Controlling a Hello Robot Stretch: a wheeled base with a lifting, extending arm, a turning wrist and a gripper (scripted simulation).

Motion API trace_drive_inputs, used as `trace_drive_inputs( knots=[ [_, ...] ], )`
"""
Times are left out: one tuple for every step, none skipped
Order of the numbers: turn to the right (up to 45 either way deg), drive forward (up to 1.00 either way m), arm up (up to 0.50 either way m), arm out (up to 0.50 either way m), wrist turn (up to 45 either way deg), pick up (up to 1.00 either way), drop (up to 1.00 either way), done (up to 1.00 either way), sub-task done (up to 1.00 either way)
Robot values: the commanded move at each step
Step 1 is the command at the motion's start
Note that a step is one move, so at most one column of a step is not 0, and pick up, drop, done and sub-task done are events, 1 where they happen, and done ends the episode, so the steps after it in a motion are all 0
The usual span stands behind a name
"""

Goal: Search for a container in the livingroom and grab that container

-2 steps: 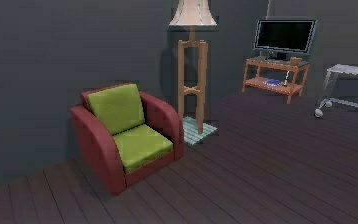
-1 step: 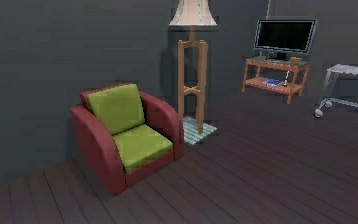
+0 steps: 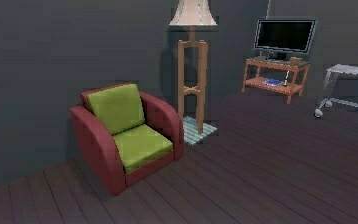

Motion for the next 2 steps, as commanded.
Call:
trace_drive_inputs(
  knots=[
    [0.0,0.00,-0.30,0.00,0.0,0.00,0.00,0.00,0.00],
    [0.0,0.00,0.00,0.00,0.0,1.00,0.00,0.00,0.00]
  ],
)
